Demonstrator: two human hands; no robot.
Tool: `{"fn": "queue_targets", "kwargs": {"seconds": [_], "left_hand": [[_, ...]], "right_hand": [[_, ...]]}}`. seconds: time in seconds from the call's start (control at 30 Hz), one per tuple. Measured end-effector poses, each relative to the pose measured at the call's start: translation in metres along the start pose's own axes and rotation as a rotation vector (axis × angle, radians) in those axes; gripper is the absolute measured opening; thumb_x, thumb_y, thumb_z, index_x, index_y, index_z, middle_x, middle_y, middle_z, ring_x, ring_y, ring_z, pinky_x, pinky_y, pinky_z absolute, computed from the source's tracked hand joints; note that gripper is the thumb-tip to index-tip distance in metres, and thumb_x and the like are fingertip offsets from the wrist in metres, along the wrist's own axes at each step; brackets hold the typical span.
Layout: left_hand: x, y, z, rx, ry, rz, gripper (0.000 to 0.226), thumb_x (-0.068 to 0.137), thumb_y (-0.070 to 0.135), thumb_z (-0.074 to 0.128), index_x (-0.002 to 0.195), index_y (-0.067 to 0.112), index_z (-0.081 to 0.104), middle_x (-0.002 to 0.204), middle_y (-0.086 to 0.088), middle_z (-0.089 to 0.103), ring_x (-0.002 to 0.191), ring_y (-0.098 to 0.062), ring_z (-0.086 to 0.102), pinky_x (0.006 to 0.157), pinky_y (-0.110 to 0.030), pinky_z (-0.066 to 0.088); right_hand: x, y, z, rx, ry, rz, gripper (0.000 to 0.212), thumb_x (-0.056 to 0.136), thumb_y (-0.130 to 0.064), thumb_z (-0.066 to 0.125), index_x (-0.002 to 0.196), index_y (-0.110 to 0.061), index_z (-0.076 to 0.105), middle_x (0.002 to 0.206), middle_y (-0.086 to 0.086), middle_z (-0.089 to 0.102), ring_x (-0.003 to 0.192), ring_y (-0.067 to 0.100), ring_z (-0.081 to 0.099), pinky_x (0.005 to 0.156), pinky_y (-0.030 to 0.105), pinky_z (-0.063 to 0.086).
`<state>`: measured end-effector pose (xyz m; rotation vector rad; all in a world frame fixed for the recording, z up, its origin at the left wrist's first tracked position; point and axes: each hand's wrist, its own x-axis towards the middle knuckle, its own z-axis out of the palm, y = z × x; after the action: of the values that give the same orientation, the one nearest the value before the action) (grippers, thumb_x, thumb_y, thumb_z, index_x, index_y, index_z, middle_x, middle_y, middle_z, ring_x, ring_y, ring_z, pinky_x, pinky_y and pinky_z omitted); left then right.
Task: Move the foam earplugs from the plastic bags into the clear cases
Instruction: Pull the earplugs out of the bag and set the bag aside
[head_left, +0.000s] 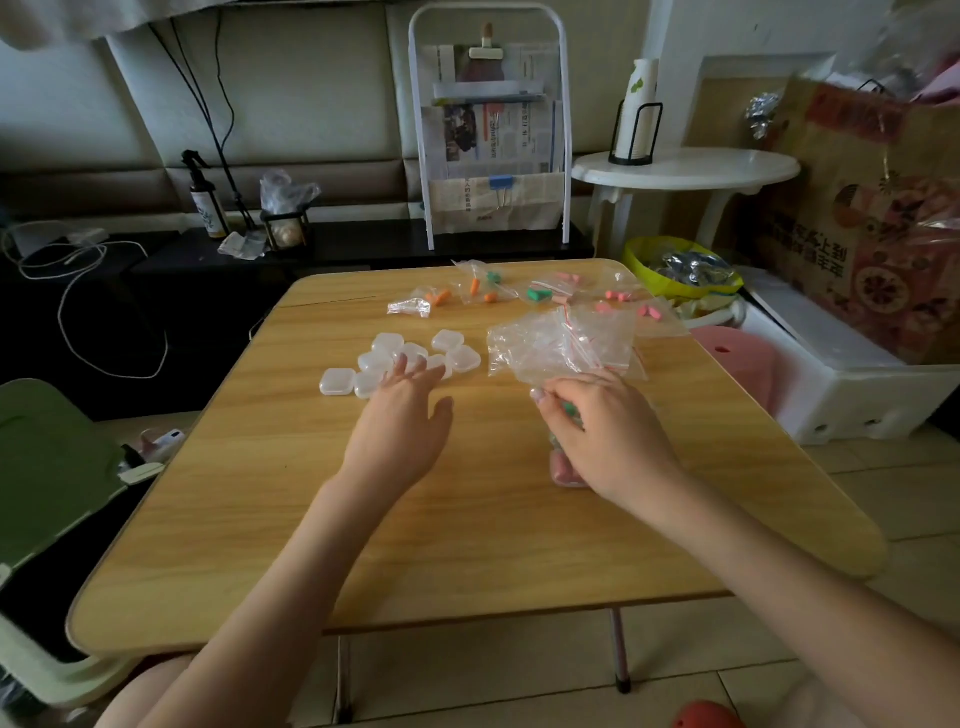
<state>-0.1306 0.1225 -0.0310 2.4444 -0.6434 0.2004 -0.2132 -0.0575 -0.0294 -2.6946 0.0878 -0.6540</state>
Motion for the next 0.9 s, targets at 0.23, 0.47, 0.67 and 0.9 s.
{"fn": "queue_targets", "kwargs": {"seconds": [0.23,0.47,0.67,0.9], "left_hand": [[0.028,-0.046,-0.006,0.336,-0.095,0.103,0.054,0.102,0.025,0.035,0.152,0.02,0.016,0.159,0.003,0.013,0.147,-0.017,-0.006,0.118,-0.041,-0.003],[0.031,-0.055,-0.008,0.318,-0.097,0.187,0.047,0.097,0.035,0.048,0.143,0.028,0.038,0.158,0.006,0.017,0.146,-0.01,-0.006,0.117,-0.033,-0.005],[0.028,-0.051,-0.003,0.144,-0.041,0.157,0.025,0.099,0.016,0.046,0.12,0.016,0.059,0.149,0.004,0.04,0.145,-0.004,0.007,0.108,-0.026,0.028],[0.025,-0.038,-0.005,0.087,-0.105,0.134,0.027,0.096,0.028,0.048,0.122,0.023,0.052,0.148,0.009,0.039,0.141,0.001,0.013,0.09,-0.027,0.04]], "right_hand": [[0.037,-0.02,0.019,0.03,-0.042,-0.052,0.024,0.096,-0.023,0.05,0.111,-0.016,0.068,0.113,-0.002,0.068,0.111,0.02,0.054,0.093,0.032,0.04],[0.082,-0.027,0.035,-0.026,-0.078,-0.1,0.028,0.097,-0.018,0.046,0.119,-0.015,0.064,0.122,0.0,0.063,0.118,0.019,0.048,0.099,0.03,0.037],[0.16,-0.029,0.066,-0.207,-0.102,-0.041,0.035,0.096,-0.006,0.043,0.127,-0.013,0.056,0.128,0.007,0.059,0.121,0.025,0.048,0.096,0.036,0.043],[0.214,-0.009,0.099,-0.394,-0.319,0.185,0.027,0.093,-0.002,0.046,0.117,-0.007,0.057,0.109,0.011,0.058,0.098,0.026,0.057,0.089,0.039,0.05]]}}
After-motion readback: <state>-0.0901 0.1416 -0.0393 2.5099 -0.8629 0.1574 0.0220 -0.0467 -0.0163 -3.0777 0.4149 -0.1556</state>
